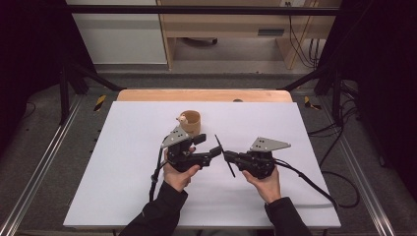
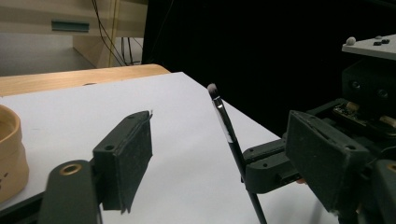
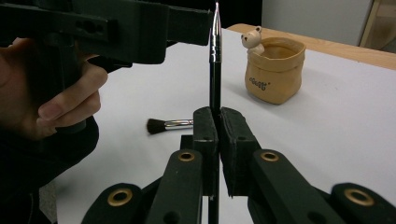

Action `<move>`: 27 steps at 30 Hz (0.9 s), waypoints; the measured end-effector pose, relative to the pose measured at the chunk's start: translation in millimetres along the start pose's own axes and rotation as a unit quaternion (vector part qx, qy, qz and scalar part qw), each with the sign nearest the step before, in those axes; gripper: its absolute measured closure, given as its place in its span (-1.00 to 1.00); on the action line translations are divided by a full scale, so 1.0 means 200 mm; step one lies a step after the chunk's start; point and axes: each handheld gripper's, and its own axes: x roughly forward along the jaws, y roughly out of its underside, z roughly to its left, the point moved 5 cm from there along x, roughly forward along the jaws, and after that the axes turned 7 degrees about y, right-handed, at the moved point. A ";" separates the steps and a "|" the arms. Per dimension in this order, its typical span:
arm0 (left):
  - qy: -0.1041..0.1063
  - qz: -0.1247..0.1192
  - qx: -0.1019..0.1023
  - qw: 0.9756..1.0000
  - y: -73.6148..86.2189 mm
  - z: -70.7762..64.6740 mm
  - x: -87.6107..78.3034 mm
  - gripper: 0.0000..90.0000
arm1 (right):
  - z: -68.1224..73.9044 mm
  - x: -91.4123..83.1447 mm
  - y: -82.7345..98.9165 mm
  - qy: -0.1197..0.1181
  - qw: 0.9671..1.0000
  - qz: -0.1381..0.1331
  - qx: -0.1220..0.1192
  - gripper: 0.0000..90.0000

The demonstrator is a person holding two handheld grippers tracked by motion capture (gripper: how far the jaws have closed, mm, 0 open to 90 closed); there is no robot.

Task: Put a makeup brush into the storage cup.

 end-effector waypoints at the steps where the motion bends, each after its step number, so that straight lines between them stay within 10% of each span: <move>1: 0.002 -0.001 -0.004 1.000 0.00 0.00 0.00 -0.45 | 0.00 0.00 0.00 0.000 1.000 0.000 0.000 0.91; 27: 0.019 -0.012 -0.036 0.999 0.03 -0.04 0.06 0.16 | 0.01 -0.01 -0.01 -0.002 1.000 -0.015 0.004 0.91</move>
